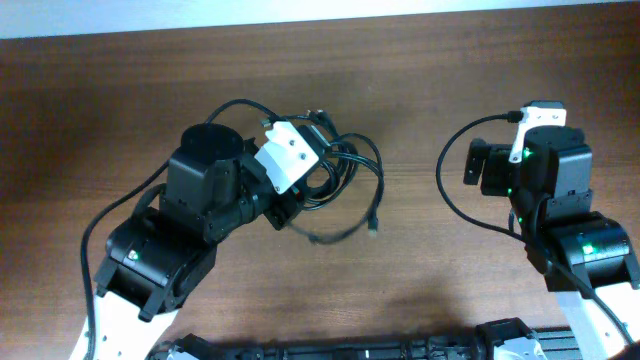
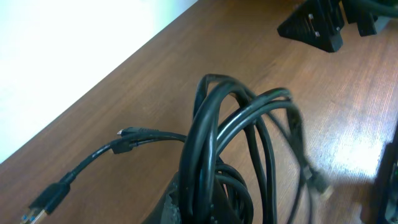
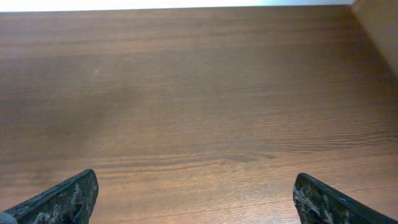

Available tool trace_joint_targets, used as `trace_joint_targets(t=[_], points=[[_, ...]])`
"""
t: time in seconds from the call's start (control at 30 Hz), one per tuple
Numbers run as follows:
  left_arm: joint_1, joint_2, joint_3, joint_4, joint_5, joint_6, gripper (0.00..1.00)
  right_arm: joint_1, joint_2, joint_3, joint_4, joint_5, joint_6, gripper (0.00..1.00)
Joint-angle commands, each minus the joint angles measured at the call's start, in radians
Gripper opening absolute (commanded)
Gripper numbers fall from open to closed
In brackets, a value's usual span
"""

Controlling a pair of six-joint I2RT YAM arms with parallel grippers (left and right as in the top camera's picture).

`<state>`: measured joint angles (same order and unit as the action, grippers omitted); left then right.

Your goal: Untangle cables

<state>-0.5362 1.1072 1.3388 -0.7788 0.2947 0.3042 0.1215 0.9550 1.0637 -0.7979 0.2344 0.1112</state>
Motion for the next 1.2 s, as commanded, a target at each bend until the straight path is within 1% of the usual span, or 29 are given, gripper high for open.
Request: trace_joint_targets(t=[0.0, 0.1, 0.17, 0.27, 0.37, 0.4, 0.5, 0.6, 0.77, 0.8, 0.83, 0.9, 1.03, 1.13, 1.17], points=[[0.005, -0.01, 0.012, 0.009, -0.004, 0.014, 0.0, -0.005, 0.0, 0.002, -0.003, -0.178, -0.078, 0.99], [0.005, -0.009, 0.012, 0.006, -0.004, 0.015, 0.0, -0.005, 0.0, 0.002, 0.0, -0.349, -0.176, 0.99], [0.005, -0.007, 0.012, 0.006, -0.004, 0.016, 0.0, -0.005, -0.008, 0.002, 0.003, -0.451, -0.213, 0.99], [0.004, -0.007, 0.012, -0.002, -0.003, 0.082, 0.0, -0.005, -0.035, 0.002, 0.008, -0.577, -0.26, 0.99], [0.004, -0.001, 0.012, -0.008, 0.006, 0.177, 0.0, -0.005, -0.076, 0.002, 0.016, -0.682, -0.309, 0.99], [0.004, 0.002, 0.012, -0.008, 0.024, 0.208, 0.0, -0.005, -0.092, 0.002, 0.018, -0.711, -0.323, 0.99], [0.004, 0.024, 0.012, -0.008, 0.138, 0.309, 0.0, -0.005, -0.137, 0.002, 0.028, -0.773, -0.346, 0.99], [0.004, 0.055, 0.012, -0.008, 0.212, 0.364, 0.0, -0.005, -0.163, 0.002, 0.028, -0.846, -0.397, 0.99], [-0.006, 0.114, 0.012, 0.01, 0.314, 0.405, 0.0, -0.005, -0.169, 0.002, 0.028, -0.886, -0.422, 0.99], [-0.017, 0.132, 0.012, 0.019, 0.359, 0.435, 0.0, -0.005, -0.169, 0.002, 0.031, -0.92, -0.425, 0.99], [-0.024, 0.139, 0.012, 0.023, 0.372, 0.447, 0.0, -0.005, -0.169, 0.002, 0.031, -0.952, -0.442, 0.99], [-0.04, 0.151, 0.012, 0.039, 0.376, 0.453, 0.0, -0.005, -0.168, 0.002, 0.031, -1.025, -0.476, 0.99], [-0.089, 0.168, 0.012, 0.089, 0.383, 0.453, 0.0, -0.004, -0.156, 0.002, 0.027, -1.082, -0.478, 0.99], [-0.13, 0.172, 0.012, 0.148, 0.375, 0.453, 0.0, -0.004, -0.132, 0.002, 0.027, -1.17, -0.478, 0.99], [-0.132, 0.172, 0.012, 0.16, 0.37, 0.453, 0.0, -0.004, -0.127, 0.002, 0.027, -1.19, -0.478, 0.98]])
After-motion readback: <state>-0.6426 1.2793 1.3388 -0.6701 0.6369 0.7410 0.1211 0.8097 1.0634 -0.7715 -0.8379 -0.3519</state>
